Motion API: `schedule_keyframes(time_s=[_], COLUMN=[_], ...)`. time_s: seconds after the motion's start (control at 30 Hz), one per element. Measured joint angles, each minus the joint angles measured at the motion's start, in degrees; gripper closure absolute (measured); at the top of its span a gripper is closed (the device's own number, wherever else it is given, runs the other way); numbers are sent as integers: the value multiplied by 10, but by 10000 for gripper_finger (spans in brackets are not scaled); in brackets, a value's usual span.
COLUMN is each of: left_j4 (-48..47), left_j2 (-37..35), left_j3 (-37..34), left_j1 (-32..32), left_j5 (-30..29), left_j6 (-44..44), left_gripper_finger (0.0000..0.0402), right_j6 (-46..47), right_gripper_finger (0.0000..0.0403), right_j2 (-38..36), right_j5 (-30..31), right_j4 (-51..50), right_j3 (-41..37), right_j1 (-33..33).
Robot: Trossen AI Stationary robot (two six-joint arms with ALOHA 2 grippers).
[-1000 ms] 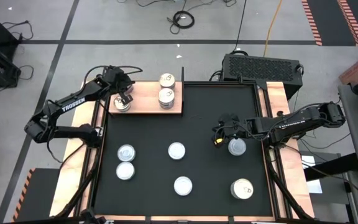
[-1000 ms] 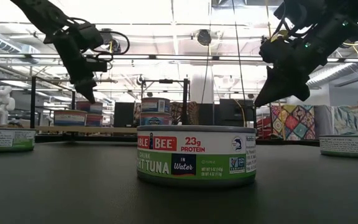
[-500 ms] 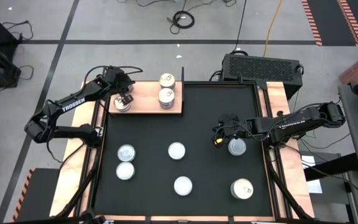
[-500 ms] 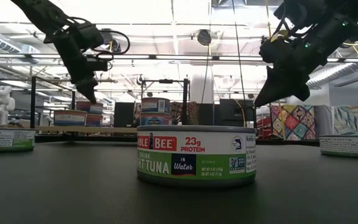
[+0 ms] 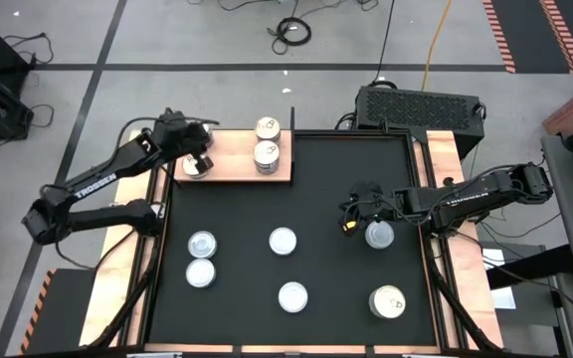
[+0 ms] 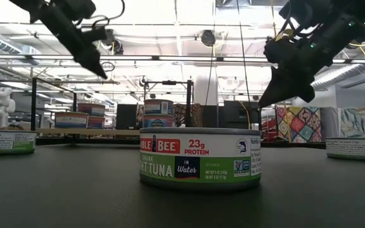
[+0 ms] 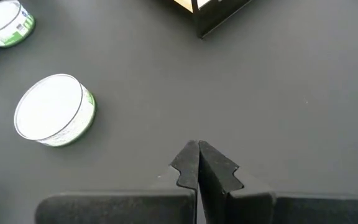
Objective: Stack canned seafood by type on shelf
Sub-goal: Stack the blue-pink tuna can on top of the other blue-pink tuna cans on the shelf
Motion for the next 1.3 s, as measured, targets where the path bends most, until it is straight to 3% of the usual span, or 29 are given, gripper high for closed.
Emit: schedule_keyframes(time_s=[0.13,0.27,0.53,0.73,0.87,1.1,1.3], left_j4=[5,39,210,350,449,604,630], left_j2=[-2,25,89,182,263,355,400], left_j3=[0,0,0,0,-1,-1,26], left_j1=[-85,-205,-450,-579,-642,-706,-720], left_j5=[47,43,24,20,20,-3,7], left_j6=[-28,-55,-64,-61,-29,47,57], left_gripper_finger=[312,312,313,313,313,313,314], right_j6=[-6,-32,-33,-27,5,152,330], right_gripper_finger=[403,403,403,403,403,403,403], right_j2=[0,0,4,64,132,262,335], right_j5=[-10,-34,-44,-30,-70,-177,-271], right_j4=[25,77,130,119,15,-345,-517], right_j3=[0,0,10,85,190,453,597], right_j1=[0,7,80,147,184,261,349])
